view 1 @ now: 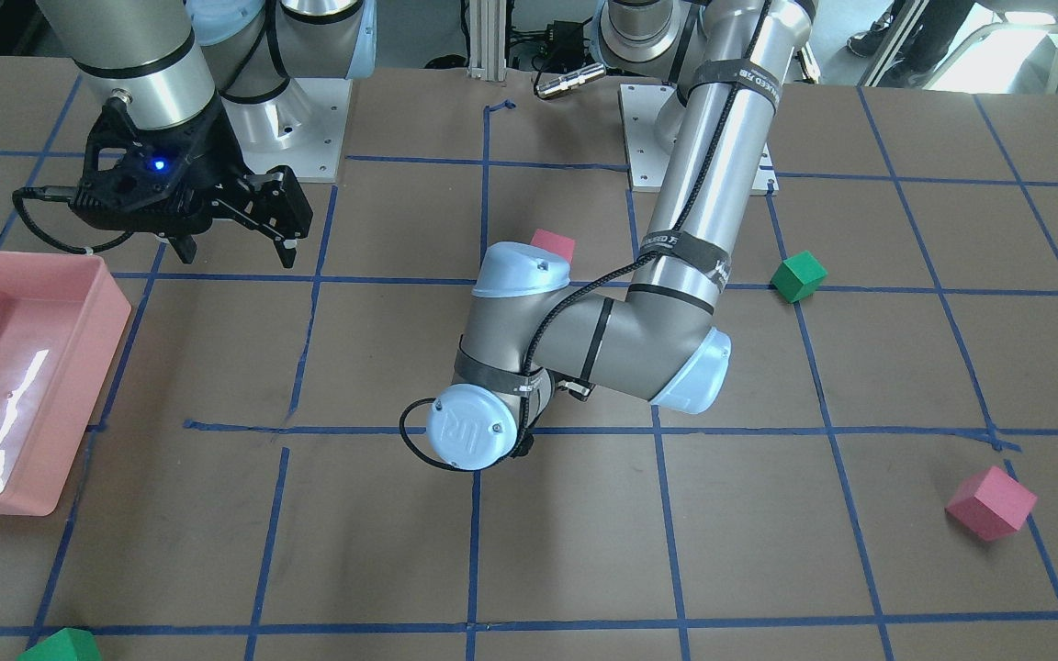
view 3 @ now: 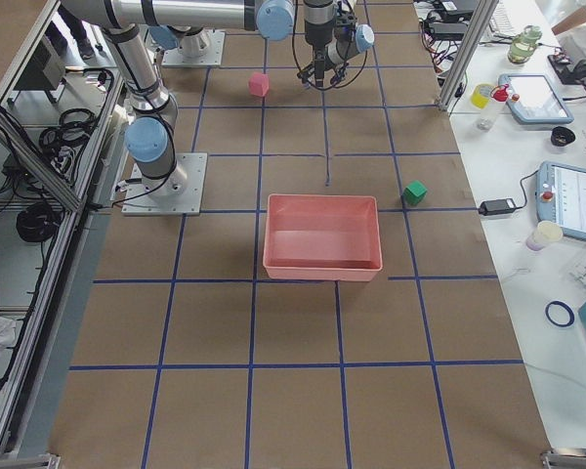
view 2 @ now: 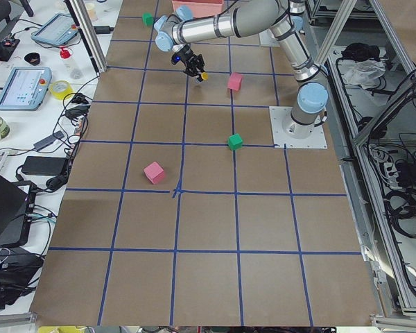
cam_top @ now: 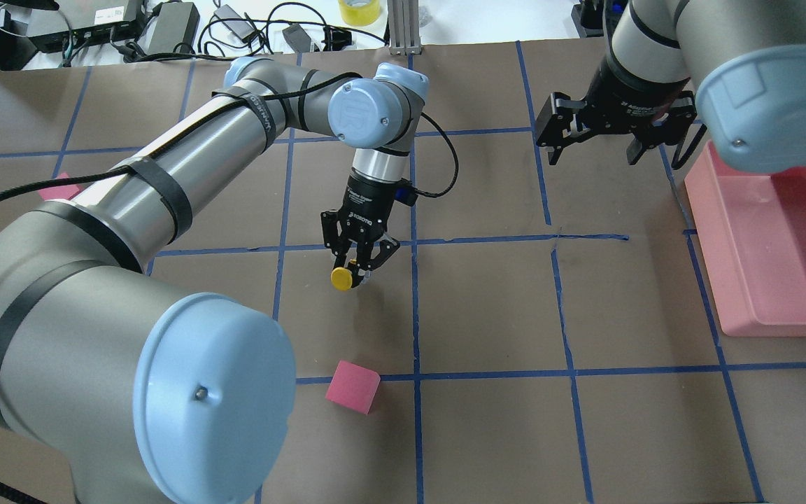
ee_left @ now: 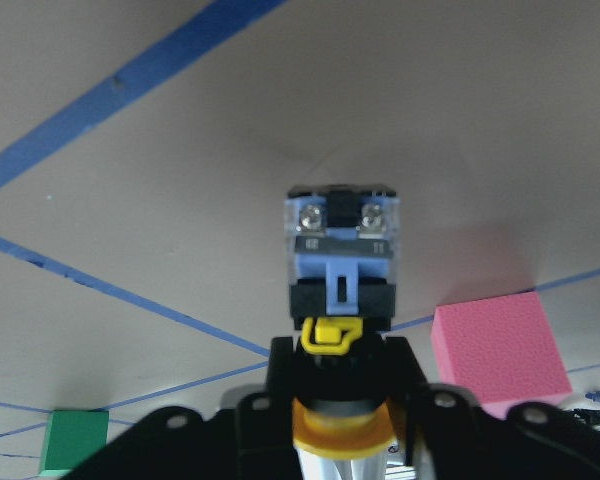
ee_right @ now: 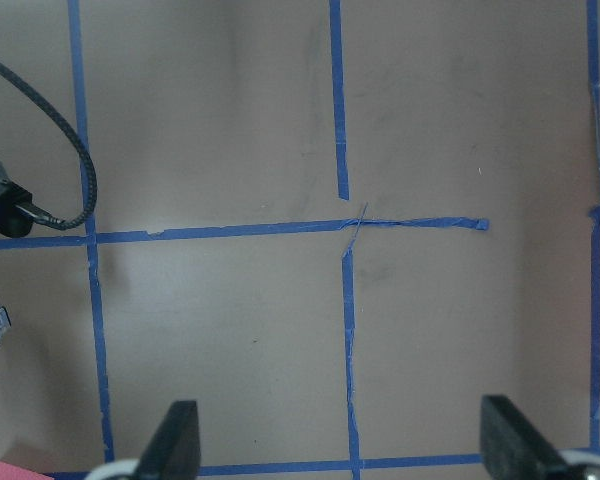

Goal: Align button upright
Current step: 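Carry the switch with the left gripper and lower it toward the table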

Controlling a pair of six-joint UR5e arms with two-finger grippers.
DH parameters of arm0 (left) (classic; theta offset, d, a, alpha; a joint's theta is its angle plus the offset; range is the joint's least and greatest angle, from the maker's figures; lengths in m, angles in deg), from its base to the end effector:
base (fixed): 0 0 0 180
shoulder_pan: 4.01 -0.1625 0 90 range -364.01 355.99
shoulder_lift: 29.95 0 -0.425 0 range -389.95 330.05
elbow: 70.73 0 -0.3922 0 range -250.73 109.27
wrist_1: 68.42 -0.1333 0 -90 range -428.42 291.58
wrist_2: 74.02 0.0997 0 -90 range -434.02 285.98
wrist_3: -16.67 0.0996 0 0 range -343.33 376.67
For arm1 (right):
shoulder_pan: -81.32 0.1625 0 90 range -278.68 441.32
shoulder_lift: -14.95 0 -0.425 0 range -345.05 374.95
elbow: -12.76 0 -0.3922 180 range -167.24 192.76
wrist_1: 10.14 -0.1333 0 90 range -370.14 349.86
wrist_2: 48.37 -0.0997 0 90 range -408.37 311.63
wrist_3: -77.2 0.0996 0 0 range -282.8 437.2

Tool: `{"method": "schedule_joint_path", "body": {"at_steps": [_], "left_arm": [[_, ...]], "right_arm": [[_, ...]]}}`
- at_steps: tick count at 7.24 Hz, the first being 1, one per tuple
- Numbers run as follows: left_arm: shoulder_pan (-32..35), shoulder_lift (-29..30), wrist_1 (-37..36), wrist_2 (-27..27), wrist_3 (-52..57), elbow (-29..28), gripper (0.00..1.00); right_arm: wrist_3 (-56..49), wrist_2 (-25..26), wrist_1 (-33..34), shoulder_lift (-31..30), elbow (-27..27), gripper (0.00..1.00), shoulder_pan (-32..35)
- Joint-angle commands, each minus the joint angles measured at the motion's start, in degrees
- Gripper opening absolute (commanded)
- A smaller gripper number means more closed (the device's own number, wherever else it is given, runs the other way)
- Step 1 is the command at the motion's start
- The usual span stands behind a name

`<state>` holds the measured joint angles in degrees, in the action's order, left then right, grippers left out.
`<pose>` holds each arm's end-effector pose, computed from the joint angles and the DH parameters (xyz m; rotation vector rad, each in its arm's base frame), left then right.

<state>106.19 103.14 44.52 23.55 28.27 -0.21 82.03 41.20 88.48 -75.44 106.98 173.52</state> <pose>-0.3361 -0.5653 0.1755 0.8212 2.5999 1.1555 0.1530 -0.4906 0.4704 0.0713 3.1255 -0.1298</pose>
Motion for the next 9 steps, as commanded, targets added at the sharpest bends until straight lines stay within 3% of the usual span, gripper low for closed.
{"method": "schedule_joint_path", "body": {"at_steps": [1,4,8,9], "left_arm": [[2.73,0.24,1.58,1.65,0.01,-0.12,0.00],[4.33,1.21,1.58,6.04,1.85,-0.30,0.00],[4.77,2.00,1.49,6.75,1.94,-0.30,0.02],[4.77,2.26,1.32,6.84,1.94,-0.30,0.22]], "right_arm": [[0.00,0.00,0.00,0.04,0.00,1.00,0.00],[0.00,0.00,0.00,-0.05,0.00,1.00,0.00],[0.00,0.00,0.00,-0.05,0.00,1.00,0.00],[0.00,0.00,0.00,-0.05,0.00,1.00,0.00]]}}
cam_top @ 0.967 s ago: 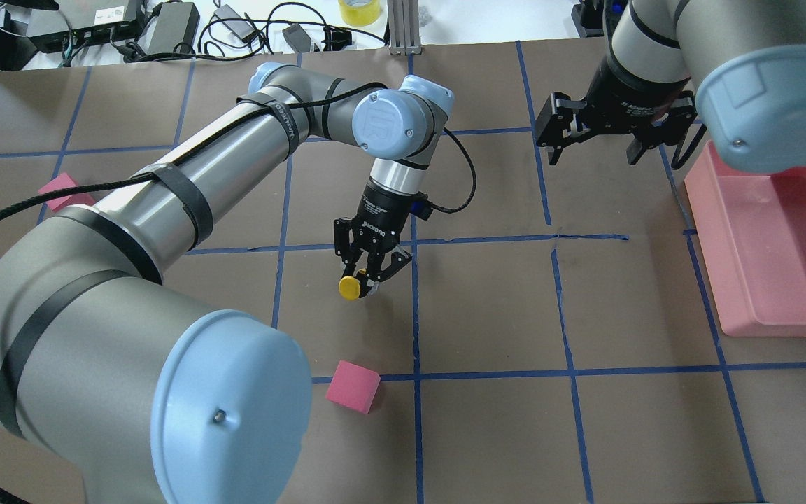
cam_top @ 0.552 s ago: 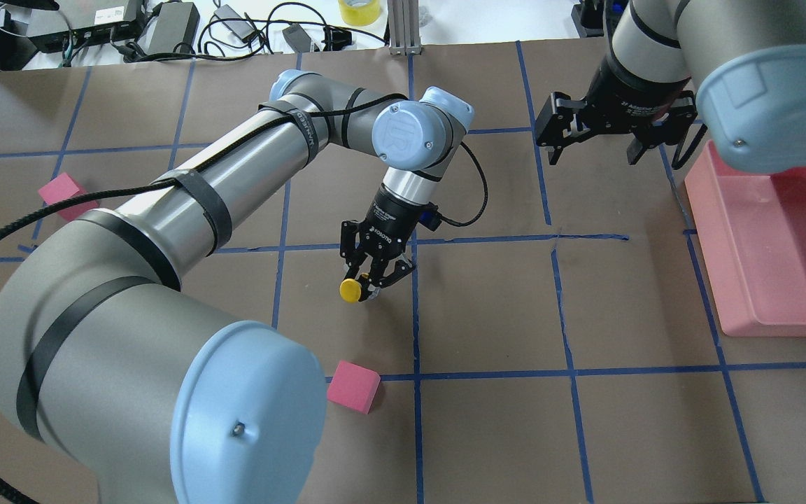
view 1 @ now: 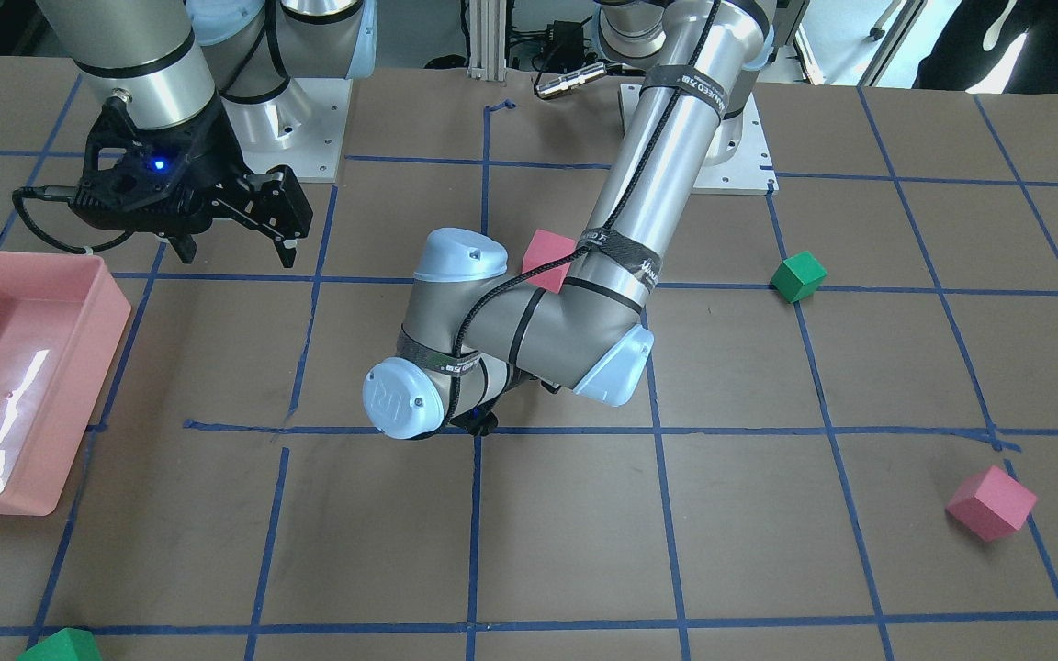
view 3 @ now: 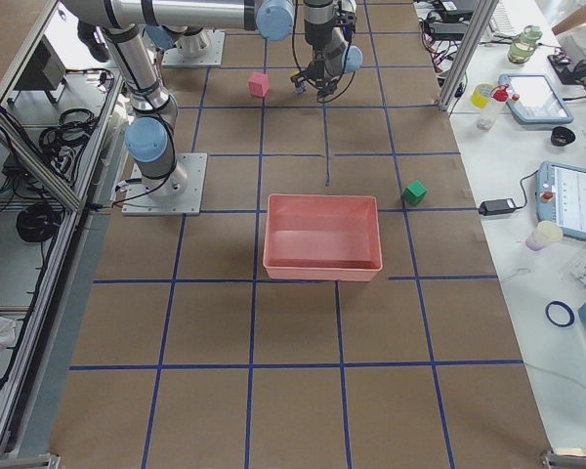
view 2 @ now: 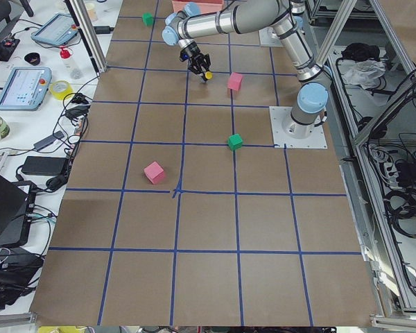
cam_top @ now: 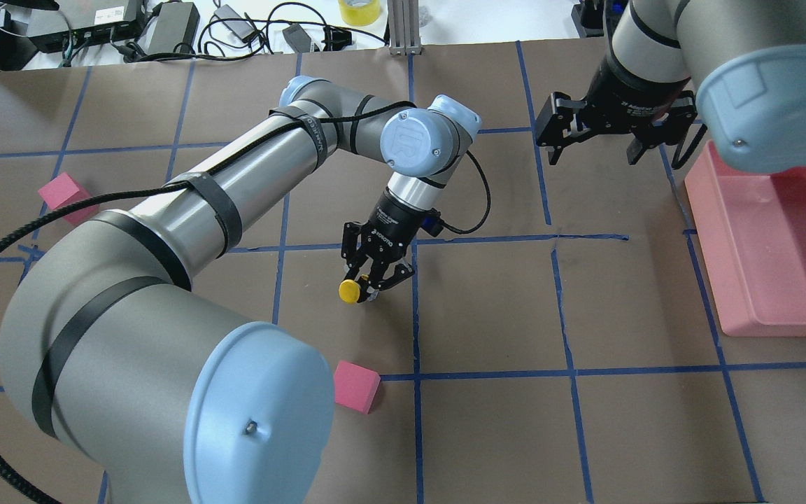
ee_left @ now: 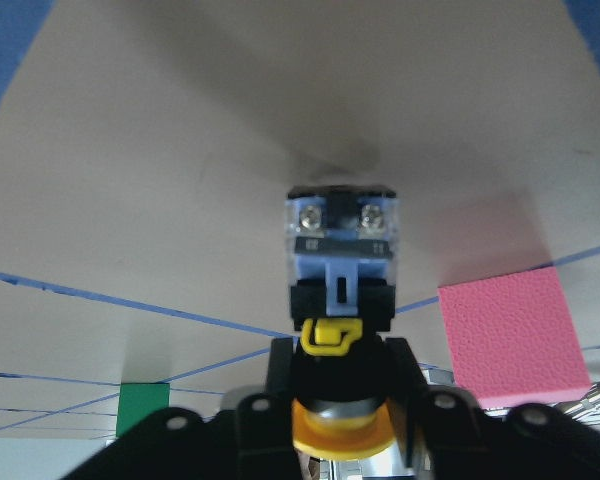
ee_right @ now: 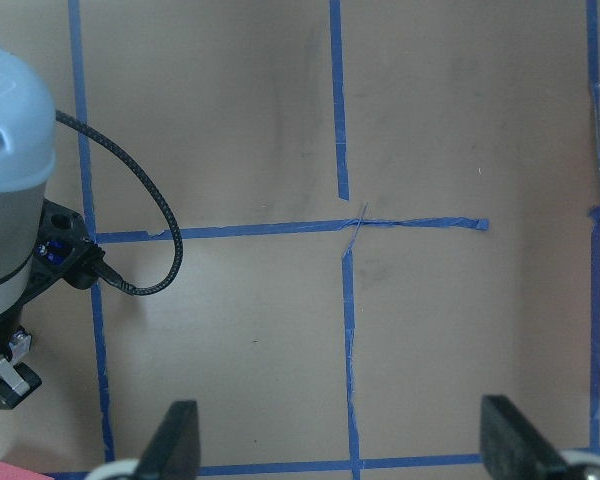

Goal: Align button upright
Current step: 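Carry the switch with the left gripper and lower it toward the table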

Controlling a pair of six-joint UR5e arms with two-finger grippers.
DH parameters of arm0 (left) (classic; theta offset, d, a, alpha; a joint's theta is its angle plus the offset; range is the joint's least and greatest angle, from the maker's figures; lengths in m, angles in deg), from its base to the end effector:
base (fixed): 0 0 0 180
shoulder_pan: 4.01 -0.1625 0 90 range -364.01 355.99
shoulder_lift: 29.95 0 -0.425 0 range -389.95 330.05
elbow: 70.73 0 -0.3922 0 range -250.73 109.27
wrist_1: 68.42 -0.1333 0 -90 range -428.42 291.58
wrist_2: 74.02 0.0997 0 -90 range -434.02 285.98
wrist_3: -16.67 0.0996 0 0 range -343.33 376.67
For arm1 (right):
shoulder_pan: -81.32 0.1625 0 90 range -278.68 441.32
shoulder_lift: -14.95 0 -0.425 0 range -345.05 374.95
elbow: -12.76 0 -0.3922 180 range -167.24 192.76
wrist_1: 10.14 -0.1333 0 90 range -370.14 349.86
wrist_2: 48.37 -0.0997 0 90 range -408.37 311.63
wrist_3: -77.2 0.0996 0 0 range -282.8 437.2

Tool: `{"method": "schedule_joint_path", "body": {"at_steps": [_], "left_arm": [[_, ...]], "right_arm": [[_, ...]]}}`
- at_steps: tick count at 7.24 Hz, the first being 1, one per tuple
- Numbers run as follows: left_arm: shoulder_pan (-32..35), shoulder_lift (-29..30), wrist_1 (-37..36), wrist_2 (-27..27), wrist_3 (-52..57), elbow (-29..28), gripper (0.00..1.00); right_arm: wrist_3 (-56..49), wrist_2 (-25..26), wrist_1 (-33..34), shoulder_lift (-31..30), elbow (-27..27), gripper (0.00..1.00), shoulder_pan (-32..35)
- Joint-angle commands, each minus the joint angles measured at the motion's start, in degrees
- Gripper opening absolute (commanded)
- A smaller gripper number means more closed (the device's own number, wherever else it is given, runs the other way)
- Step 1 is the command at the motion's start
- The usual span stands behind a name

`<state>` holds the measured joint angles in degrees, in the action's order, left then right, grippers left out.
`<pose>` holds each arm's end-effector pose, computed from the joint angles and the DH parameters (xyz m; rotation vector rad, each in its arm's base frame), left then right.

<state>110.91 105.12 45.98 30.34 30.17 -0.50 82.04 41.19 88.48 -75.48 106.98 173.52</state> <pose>-0.3708 -0.5404 0.1566 0.9911 2.3871 1.1567 0.1530 -0.4904 0.4707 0.0715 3.1252 -0.1309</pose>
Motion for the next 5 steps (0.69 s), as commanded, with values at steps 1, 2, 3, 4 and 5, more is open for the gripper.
{"method": "schedule_joint_path", "body": {"at_steps": [1,2,3,4,5], "left_arm": [[0.04,0.29,-0.32,0.05,0.04,0.00,0.28],[0.04,0.55,-0.41,-0.04,0.04,-0.26,0.28],[0.04,1.33,-0.50,-0.47,0.04,-1.74,0.37],[0.04,1.86,-0.58,-0.56,0.04,-3.24,0.61],[0.04,1.87,-0.76,-1.52,0.04,-3.43,0.81]], "right_arm": [[0.00,0.00,-0.09,0.00,0.00,1.00,0.00],[0.00,0.00,-0.35,0.00,0.00,1.00,0.00],[-0.09,0.00,-0.35,0.08,0.00,1.00,0.00],[0.00,0.00,-0.35,0.00,0.00,1.00,0.00],[0.00,0.00,-0.35,0.00,0.00,1.00,0.00]]}}
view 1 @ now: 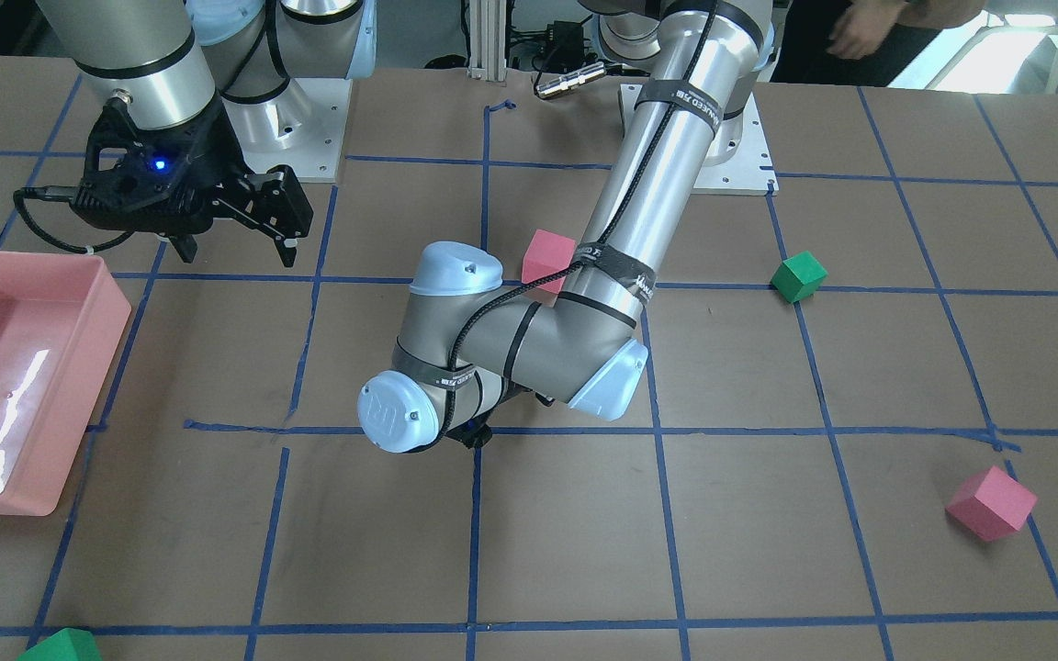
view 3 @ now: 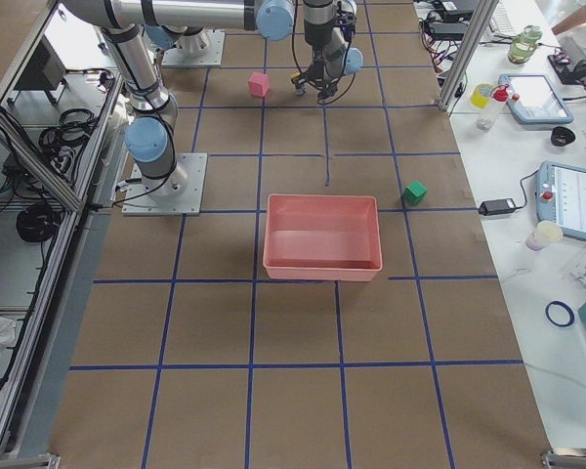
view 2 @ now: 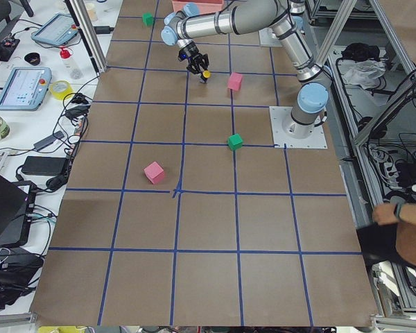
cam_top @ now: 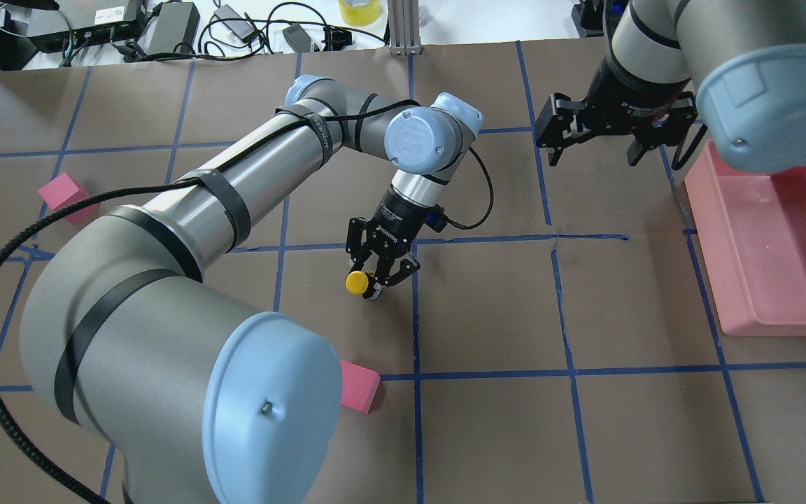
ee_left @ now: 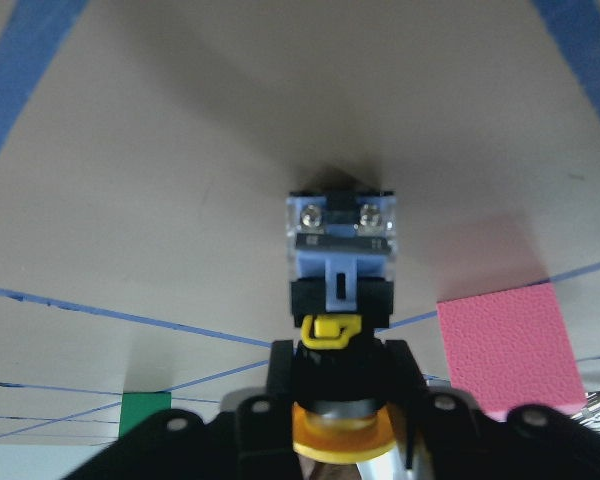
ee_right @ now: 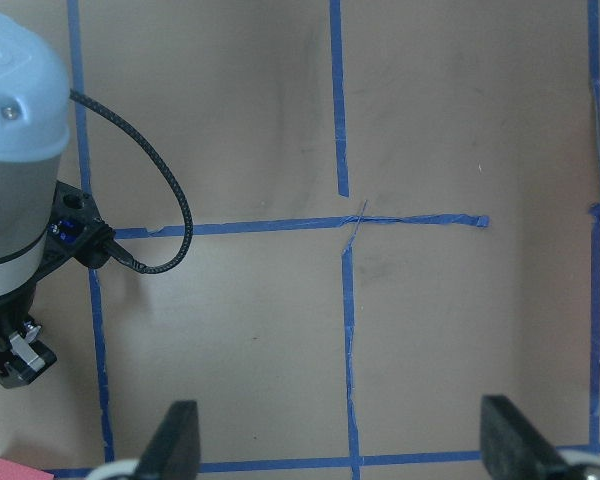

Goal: Align button upright
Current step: 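Carry the switch with the left gripper and lower it toward the table, then set the switch upright on its yellow cap and open the left gripper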

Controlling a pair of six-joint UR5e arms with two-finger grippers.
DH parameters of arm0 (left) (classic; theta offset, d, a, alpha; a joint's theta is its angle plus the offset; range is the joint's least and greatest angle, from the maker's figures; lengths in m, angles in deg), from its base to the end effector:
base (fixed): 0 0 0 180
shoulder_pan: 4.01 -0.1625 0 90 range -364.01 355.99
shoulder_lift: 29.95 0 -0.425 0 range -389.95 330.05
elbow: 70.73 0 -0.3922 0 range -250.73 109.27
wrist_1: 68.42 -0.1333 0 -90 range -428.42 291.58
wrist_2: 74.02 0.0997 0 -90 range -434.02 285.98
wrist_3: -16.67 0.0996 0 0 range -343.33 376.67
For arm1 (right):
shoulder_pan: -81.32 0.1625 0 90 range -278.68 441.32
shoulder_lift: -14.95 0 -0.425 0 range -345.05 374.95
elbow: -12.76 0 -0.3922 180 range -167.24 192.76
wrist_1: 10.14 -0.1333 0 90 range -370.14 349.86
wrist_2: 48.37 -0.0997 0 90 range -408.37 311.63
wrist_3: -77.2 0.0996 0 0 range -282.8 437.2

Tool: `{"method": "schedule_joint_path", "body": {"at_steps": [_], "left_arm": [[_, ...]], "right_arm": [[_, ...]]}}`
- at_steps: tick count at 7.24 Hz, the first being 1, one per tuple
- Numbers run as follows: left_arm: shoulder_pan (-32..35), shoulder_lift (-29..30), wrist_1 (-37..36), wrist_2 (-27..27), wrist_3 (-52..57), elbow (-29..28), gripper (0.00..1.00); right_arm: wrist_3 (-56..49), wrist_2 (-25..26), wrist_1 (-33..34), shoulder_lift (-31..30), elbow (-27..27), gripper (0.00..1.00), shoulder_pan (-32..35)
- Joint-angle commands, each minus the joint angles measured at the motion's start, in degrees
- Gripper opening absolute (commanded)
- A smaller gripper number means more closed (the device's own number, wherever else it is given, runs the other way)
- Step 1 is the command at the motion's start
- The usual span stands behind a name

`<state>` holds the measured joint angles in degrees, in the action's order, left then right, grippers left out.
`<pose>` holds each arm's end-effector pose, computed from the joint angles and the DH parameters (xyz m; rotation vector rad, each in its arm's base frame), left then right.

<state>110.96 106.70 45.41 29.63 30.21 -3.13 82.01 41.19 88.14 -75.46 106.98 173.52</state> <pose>-0.3787 -0.5531 0.1543 0.9914 2.4159 1.1263 0.1530 -0.4899 0.4699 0.0707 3.1260 -0.1211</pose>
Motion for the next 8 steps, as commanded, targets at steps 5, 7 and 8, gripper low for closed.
{"method": "schedule_joint_path", "body": {"at_steps": [5,7,8], "left_arm": [[-1.75,-9.89,0.78,-2.75,-1.57,3.05,1.00],[-7.28,-15.24,-1.67,-7.65,-9.46,3.06,1.00],[-9.13,-17.97,-2.20,-7.85,-15.15,3.06,1.00]], "right_arm": [[0.02,0.00,-0.01,-0.02,0.00,1.00,0.00],[0.02,-0.09,-0.01,-0.02,0.00,1.00,0.00],[0.02,0.00,-0.01,-0.02,0.00,1.00,0.00]]}}
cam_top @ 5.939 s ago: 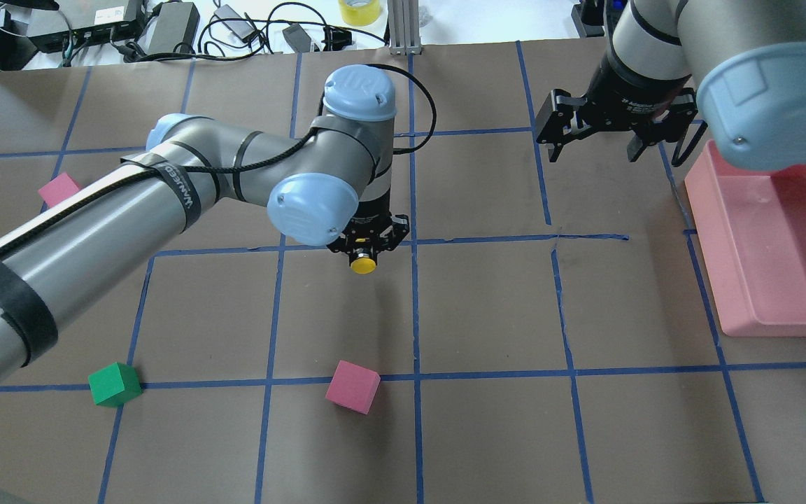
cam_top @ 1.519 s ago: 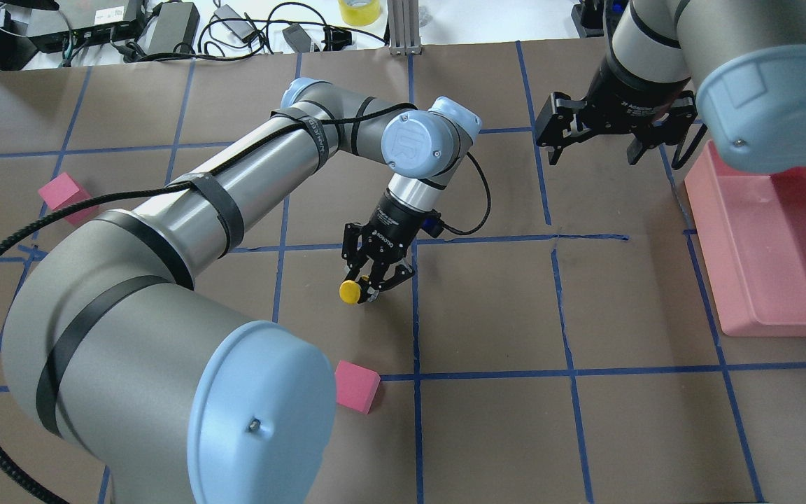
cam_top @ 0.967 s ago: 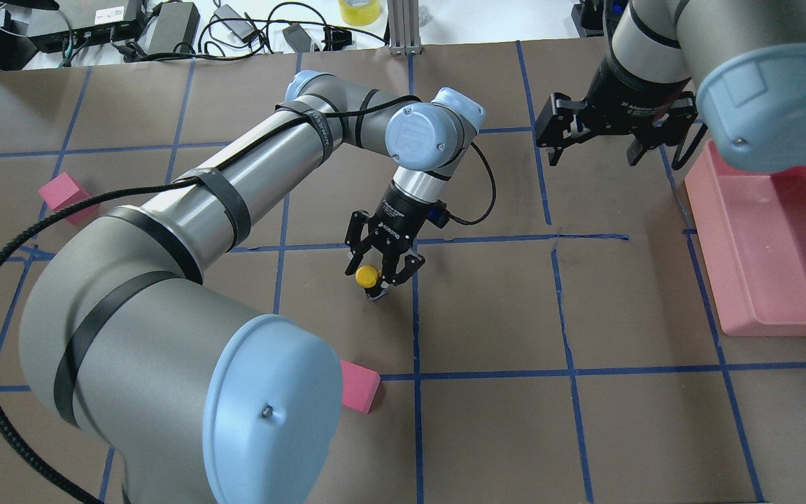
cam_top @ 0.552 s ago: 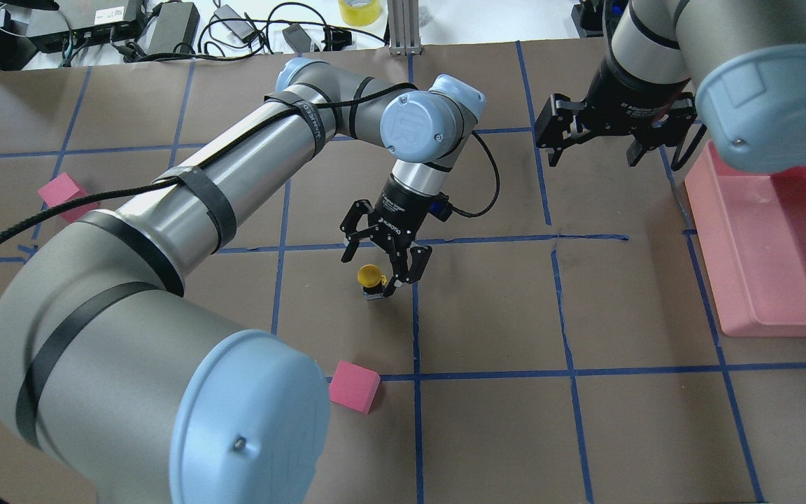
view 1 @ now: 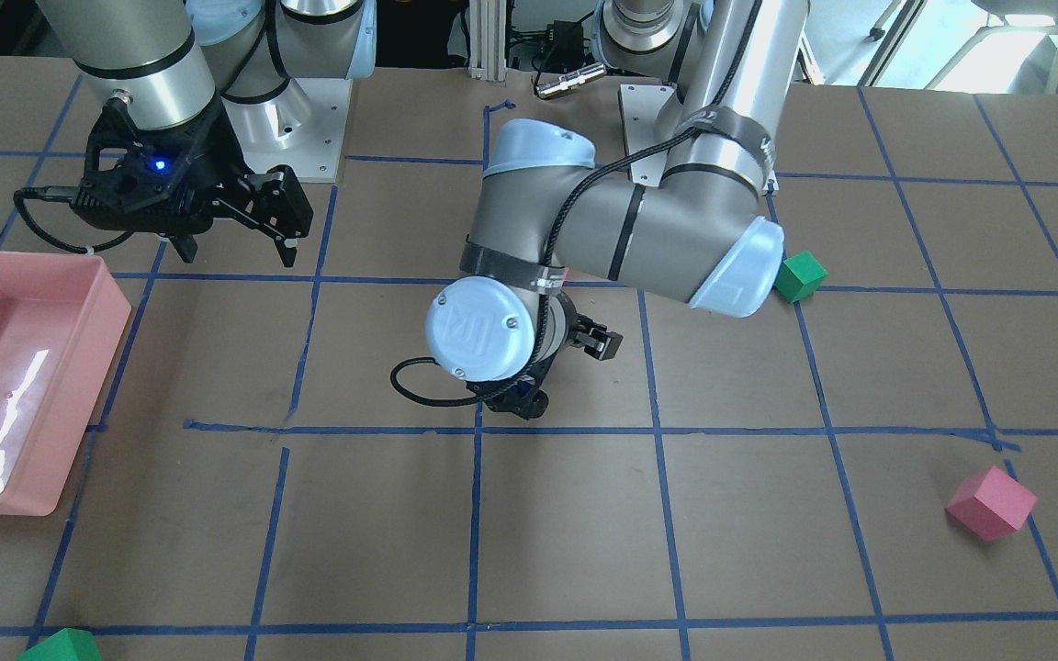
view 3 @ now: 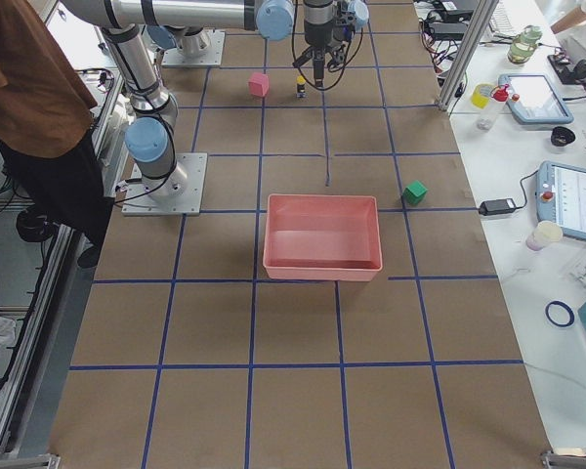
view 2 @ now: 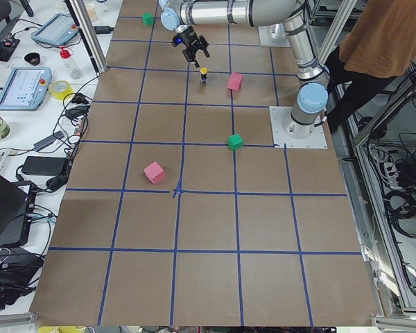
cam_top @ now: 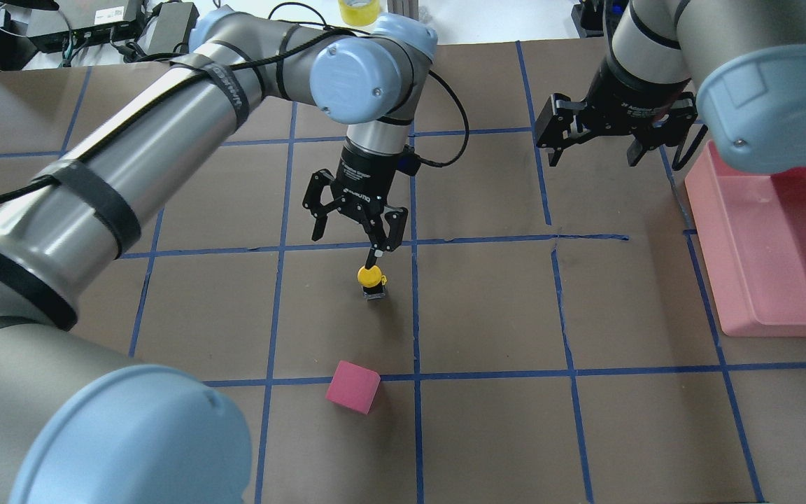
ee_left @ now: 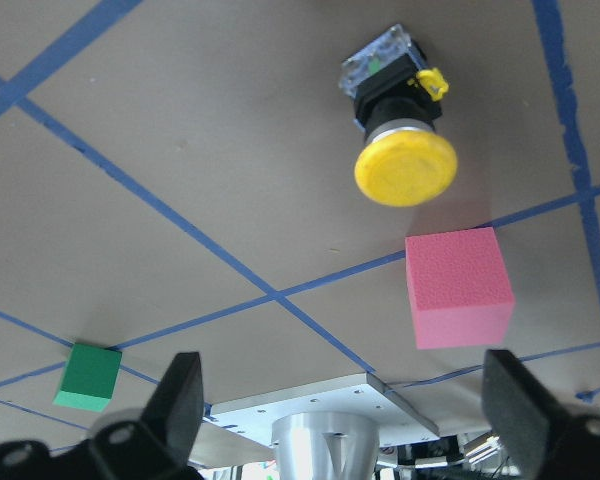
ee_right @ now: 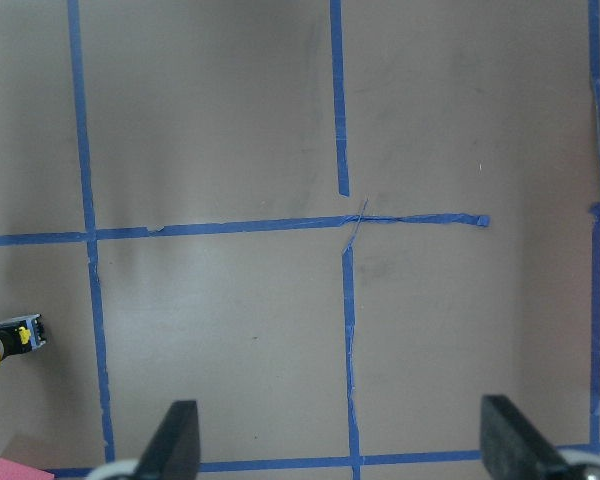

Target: Align button upright

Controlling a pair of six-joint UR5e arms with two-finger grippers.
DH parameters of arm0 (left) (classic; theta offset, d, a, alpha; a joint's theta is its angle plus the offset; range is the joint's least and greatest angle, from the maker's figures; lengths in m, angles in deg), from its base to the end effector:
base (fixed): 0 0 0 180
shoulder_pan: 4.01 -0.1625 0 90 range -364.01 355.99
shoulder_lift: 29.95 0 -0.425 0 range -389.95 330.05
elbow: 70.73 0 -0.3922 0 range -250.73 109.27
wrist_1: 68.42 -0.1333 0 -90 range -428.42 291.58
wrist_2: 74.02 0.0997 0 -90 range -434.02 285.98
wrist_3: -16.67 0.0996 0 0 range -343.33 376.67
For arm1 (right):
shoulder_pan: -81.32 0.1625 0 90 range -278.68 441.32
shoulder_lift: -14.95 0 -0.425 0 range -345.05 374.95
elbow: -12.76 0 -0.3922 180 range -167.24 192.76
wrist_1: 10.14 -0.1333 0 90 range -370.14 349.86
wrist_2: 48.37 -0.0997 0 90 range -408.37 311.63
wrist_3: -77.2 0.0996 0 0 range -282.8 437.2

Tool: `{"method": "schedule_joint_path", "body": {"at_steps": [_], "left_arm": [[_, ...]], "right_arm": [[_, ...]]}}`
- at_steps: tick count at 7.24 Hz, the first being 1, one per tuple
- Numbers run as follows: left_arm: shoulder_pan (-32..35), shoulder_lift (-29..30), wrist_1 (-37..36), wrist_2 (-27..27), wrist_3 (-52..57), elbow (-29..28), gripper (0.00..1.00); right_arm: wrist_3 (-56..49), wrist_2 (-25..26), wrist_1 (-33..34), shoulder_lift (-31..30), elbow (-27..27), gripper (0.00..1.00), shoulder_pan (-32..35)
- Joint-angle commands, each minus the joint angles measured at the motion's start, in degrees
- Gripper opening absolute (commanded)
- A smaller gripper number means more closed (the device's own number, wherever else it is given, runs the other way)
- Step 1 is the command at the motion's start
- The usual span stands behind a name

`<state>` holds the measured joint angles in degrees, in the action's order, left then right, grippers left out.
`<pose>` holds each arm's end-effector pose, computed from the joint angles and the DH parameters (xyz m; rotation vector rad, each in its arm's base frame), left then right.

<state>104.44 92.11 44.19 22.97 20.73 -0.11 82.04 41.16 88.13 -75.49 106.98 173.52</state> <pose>-0.3151 -0.5616 0.2983 0.6039 2.7542 0.8681 0.1530 -0.4898 0.4701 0.0715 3.1254 -0.1215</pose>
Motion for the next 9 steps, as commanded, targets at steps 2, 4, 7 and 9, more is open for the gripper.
{"method": "schedule_joint_path", "body": {"at_steps": [2,4,7,9], "left_arm": [[-8.04,-8.21,-8.69,-1.45,-12.39,0.22,1.00],[-13.33,-11.74,-19.38,-1.37,-14.08,1.09,1.00],[-17.57,-18.67,-22.08,-2.51,-7.09,2.94,1.00],[-18.45,-23.86,-23.66,-3.04,-5.47,6.43,1.00]], "right_arm": [[0.00,0.04,0.00,0.00,0.00,1.00,0.00],[0.00,0.04,0.00,0.00,0.00,1.00,0.00],[-0.09,0.30,0.00,0.00,0.00,1.00,0.00],[-0.09,0.47,0.00,-0.18,0.00,1.00,0.00]]}}
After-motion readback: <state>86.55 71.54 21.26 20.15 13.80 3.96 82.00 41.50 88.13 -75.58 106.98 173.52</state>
